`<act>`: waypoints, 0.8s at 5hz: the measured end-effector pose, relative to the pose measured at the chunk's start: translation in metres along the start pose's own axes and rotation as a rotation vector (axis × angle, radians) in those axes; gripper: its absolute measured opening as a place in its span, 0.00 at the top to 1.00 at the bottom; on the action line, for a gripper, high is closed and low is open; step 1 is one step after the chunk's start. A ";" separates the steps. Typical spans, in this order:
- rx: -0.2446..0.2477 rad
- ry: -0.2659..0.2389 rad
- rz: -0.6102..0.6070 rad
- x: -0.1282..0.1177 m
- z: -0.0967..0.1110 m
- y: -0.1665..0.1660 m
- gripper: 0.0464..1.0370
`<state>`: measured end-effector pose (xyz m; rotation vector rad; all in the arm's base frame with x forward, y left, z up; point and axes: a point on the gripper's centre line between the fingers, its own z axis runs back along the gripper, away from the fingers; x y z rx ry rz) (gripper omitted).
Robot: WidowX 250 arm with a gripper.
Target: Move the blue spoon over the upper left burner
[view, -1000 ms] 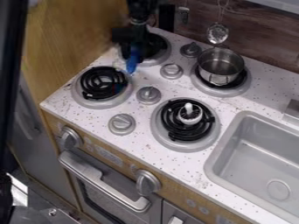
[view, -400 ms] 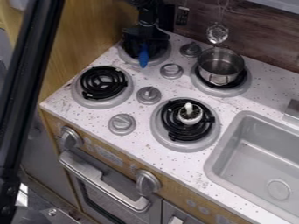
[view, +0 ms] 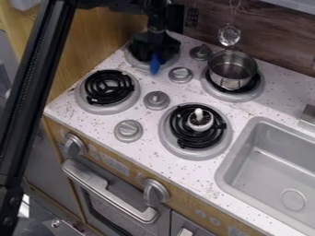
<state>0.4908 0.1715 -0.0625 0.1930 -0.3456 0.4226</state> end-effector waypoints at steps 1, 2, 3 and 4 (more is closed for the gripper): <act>-0.001 0.002 -0.014 -0.015 0.021 -0.001 0.04; -0.008 0.049 -0.028 -0.047 0.062 0.004 0.04; -0.060 0.139 -0.023 -0.092 0.084 0.000 0.04; -0.039 0.240 -0.068 -0.138 0.090 0.006 0.04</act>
